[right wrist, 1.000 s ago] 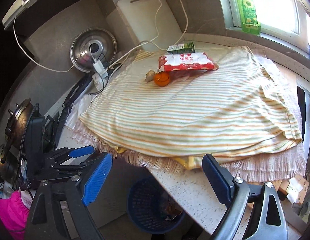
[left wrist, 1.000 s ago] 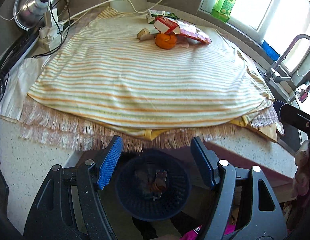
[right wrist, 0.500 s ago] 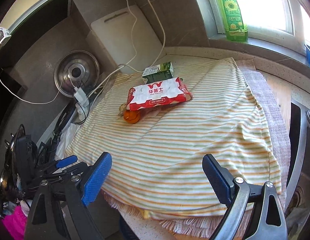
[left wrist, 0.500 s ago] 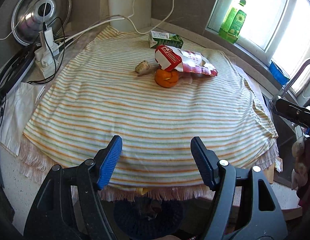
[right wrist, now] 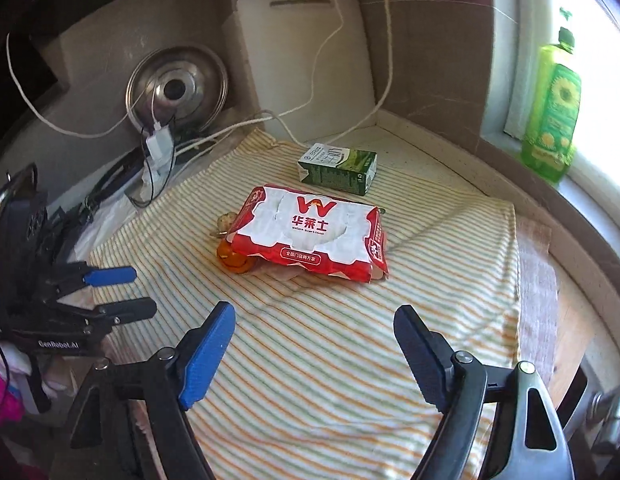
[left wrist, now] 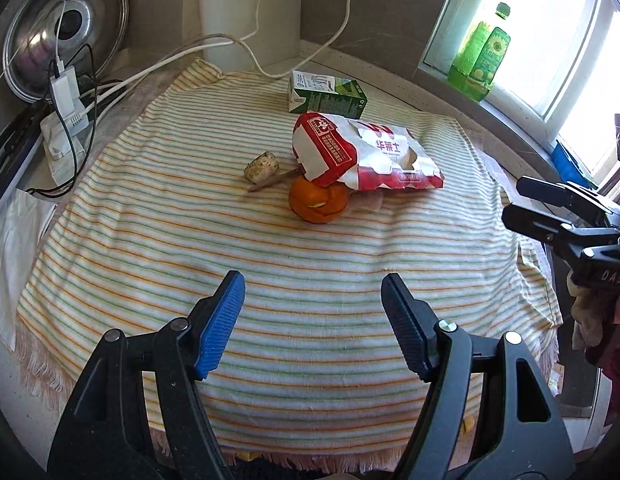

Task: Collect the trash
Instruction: 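Raise both tools back toward the snack bag and carton on the cloth, then grasp the peeled orange with the left tool while the right tool grasps the red W snack bag, then carry the orange and snack bag down over the blue wastebasket with both tools, then open both tools to drop the orange and snack bag into the basket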

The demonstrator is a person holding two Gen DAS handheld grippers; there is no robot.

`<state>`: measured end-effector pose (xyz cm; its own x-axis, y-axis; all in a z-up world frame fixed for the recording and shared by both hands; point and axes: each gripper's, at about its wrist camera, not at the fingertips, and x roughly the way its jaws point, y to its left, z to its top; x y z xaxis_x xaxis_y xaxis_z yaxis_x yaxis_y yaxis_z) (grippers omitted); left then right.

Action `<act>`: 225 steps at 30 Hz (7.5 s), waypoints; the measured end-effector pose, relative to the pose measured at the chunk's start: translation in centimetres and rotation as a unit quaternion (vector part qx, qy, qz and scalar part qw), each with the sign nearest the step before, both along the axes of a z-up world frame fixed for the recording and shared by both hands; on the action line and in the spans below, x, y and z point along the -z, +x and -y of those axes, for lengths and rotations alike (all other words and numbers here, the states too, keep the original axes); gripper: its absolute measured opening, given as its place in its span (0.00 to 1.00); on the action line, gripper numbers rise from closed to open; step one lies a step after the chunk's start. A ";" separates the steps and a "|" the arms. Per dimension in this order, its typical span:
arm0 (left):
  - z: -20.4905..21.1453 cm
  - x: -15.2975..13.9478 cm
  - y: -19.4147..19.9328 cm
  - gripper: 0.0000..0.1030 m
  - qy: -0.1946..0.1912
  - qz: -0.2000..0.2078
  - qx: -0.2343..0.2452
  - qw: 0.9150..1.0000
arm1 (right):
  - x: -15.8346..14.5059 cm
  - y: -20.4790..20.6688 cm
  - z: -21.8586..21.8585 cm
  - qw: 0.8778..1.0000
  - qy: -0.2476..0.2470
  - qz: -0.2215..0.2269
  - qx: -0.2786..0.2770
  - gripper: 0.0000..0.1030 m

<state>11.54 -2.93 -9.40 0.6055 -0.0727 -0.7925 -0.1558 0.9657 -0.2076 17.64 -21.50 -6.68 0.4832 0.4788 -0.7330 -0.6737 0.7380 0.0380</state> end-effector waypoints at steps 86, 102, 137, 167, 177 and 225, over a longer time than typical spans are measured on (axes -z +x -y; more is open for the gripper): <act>0.0 1.6 6.8 0.43 -0.038 -0.008 0.002 0.999 | 1.8 12.0 -5.6 0.995 -0.043 -0.017 -0.085 0.14; -0.4 -0.9 2.9 0.43 -0.034 0.019 0.022 0.999 | -1.8 5.9 -1.9 0.994 0.086 -0.056 -0.024 0.05; -3.6 0.2 -14.6 0.43 -0.036 0.000 0.085 0.996 | 1.2 -17.9 -1.9 0.969 0.186 -0.149 0.068 0.05; -3.5 10.7 -21.6 0.42 -0.066 -0.117 0.099 0.986 | 11.0 -27.5 -5.4 0.969 0.100 -0.210 0.083 0.05; -2.4 13.6 -21.3 0.42 -0.054 -0.145 0.110 0.982 | 15.3 -27.3 -5.6 0.965 0.065 -0.228 0.109 0.05; -2.2 16.5 -20.4 0.63 -0.012 -0.176 0.102 0.979 | 16.7 -24.6 -7.5 0.962 0.049 -0.223 0.152 0.80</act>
